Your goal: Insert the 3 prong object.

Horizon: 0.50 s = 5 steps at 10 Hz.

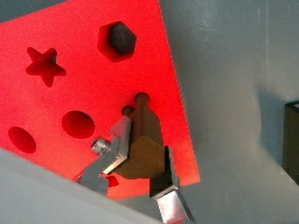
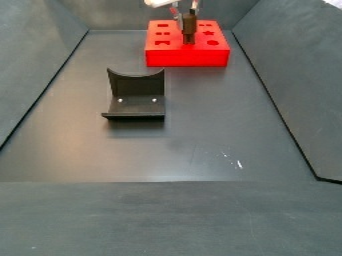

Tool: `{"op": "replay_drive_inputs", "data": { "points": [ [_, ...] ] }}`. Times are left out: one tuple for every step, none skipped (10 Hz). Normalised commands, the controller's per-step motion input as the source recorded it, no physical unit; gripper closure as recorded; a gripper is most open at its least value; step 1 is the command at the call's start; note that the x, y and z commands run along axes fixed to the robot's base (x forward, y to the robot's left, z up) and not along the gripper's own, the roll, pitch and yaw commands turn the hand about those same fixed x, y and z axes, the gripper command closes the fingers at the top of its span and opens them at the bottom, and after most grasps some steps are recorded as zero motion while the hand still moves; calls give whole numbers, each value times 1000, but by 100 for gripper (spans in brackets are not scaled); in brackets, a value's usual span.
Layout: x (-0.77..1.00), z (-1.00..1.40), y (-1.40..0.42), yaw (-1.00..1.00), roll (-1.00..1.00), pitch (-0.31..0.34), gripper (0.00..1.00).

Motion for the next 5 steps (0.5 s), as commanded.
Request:
{"op": "replay_drive_inputs", "data": {
  "points": [
    [-169, -371, 0, 0, -11, -443, 100],
    [-169, -371, 0, 0, -16, -444, 100],
    [-166, -369, 0, 0, -29, -447, 100],
    [-166, -369, 0, 0, -27, -450, 100],
    [-189, -394, 0, 0, 0, -433, 100]
  ]
}}
